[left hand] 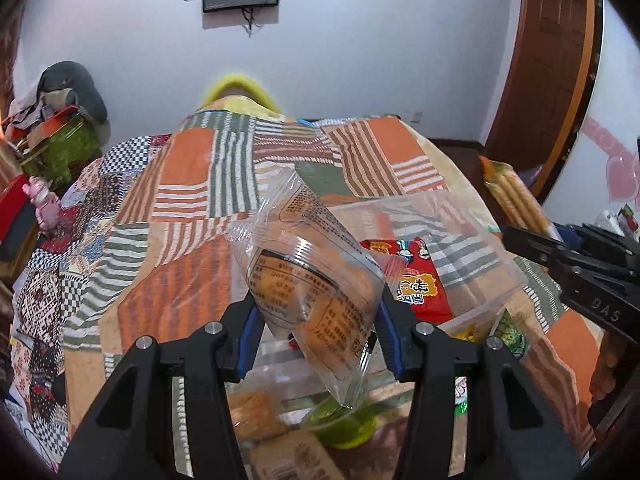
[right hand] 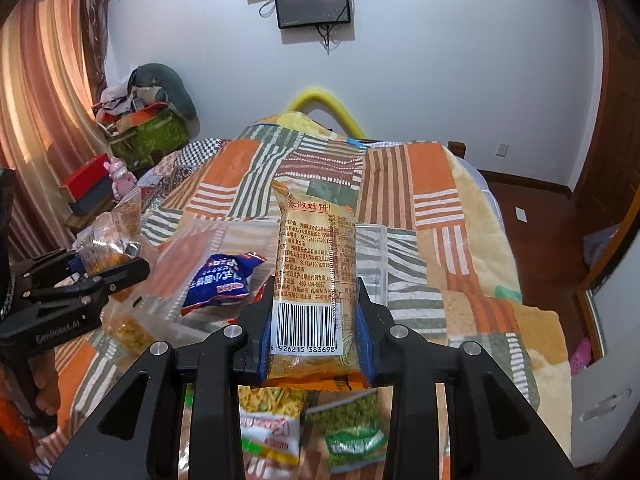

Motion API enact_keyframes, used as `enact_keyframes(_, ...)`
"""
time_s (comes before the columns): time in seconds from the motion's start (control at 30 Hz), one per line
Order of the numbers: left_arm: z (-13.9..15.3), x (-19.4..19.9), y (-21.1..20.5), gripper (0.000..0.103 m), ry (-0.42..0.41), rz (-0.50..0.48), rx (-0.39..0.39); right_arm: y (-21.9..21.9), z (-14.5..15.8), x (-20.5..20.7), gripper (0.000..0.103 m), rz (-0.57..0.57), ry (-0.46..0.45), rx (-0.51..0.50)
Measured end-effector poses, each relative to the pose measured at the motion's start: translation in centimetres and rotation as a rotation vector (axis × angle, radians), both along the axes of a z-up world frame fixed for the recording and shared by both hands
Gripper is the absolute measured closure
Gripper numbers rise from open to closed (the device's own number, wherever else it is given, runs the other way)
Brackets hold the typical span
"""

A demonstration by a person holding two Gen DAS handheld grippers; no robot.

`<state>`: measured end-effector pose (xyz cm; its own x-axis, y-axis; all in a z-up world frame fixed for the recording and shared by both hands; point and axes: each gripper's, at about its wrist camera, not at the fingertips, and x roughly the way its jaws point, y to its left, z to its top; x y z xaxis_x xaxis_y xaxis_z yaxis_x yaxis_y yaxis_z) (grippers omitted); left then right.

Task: Organize snacks
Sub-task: 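Lower the bun and biscuit pack into the clear box and open both tools, then grasp the tall biscuit roll with left tool while right tool grasps wrapped roll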

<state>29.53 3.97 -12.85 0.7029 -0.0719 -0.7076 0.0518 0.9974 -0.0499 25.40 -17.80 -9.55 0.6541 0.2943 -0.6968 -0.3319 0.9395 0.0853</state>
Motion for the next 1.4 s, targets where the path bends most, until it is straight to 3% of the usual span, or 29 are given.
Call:
enact_keyframes(0.47,-3.8,3.9,-3.0,0.051,0.098,-0.033,0.039,0.4,-3.9,3.4,0.073,-0.008,0.127,-0.048)
enact_keyframes(0.7,-4.5,4.0,-2.7,0.036,0.120,-0.047,0.027,0.7,-4.8,3.1,0.070,0.020,0.156,-0.066)
enact_keyframes(0.77,-4.2,3.7,-2.6,0.034,0.118,-0.048,0.023,0.8,-4.6,3.0,0.066,0.023,0.161,-0.069)
enact_keyframes(0.83,-3.5,3.4,-2.5,0.034,0.116,-0.050,0.014,0.8,-4.3,2.8,0.054,0.018,0.153,-0.069)
enact_keyframes(0.9,-2.8,2.8,-2.3,0.033,0.101,-0.048,0.007,0.6,-3.6,2.3,0.051,0.016,0.135,-0.071)
enact_keyframes(1.07,0.2,0.3,-1.8,0.029,0.030,-0.039,0.009,-0.1,-2.1,1.3,0.050,0.011,0.108,-0.053)
enact_keyframes(1.23,2.7,-3.0,-0.9,0.019,-0.032,-0.023,0.022,-1.1,0.1,-0.4,0.050,0.007,0.067,-0.027)
enact_keyframes(1.4,3.9,-6.2,-0.3,0.016,-0.052,-0.013,0.033,-1.8,1.9,-2.8,0.048,0.010,0.031,-0.004)
